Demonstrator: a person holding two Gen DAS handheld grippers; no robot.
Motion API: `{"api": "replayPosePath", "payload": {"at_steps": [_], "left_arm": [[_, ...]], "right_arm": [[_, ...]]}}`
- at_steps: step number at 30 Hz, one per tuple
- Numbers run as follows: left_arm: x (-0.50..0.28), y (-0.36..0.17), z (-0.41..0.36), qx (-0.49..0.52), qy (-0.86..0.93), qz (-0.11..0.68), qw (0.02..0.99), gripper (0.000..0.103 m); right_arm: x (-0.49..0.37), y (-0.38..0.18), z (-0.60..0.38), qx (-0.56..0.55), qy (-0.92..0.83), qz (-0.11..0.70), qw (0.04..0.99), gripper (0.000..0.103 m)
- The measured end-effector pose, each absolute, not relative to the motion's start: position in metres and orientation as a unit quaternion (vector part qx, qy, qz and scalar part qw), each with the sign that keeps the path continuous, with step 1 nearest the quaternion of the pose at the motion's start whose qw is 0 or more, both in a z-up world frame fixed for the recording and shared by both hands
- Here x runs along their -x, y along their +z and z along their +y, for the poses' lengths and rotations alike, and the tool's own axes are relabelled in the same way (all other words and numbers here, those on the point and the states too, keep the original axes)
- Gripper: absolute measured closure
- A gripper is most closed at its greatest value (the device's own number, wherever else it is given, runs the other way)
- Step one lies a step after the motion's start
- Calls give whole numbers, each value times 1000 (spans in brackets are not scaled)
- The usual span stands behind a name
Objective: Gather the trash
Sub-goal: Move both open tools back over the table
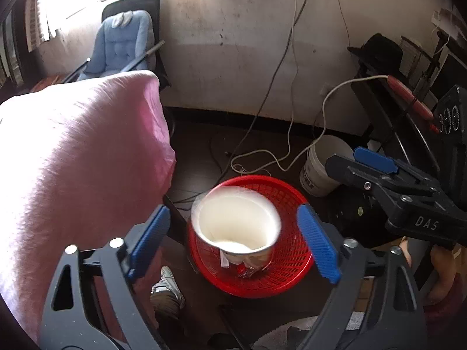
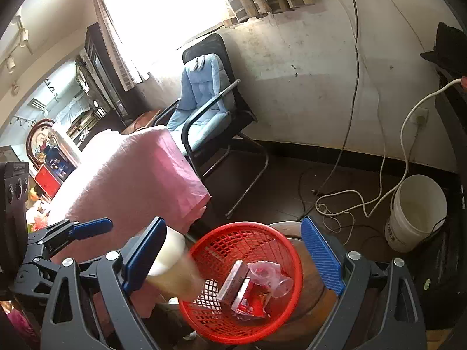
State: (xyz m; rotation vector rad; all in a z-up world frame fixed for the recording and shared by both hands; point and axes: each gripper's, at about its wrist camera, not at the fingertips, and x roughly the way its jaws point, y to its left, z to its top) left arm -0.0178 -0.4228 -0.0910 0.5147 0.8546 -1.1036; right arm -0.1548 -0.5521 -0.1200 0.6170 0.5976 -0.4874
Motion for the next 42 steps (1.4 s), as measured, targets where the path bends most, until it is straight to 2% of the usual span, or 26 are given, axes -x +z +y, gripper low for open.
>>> {"api": "replayPosePath", "payload": {"at_steps": [10,20,36,42], "left_arm": [[6,-74,-392,-230,-466,390,760,12],[-6,-41,-338,-202,-437,366,796,11],[-43,13,-214,-160,-354,312,867,8],[-77,30,-146,-167,-262,280,908,7]], "right_arm": [[144,-105,-526,-272,-216,291,891,6],[128,-73,-481,-199,-215,311,904,6],[105,-24,-383,-47,-227,327,916,6],[89,-20,-349,-33,-189,337,922,6]]}}
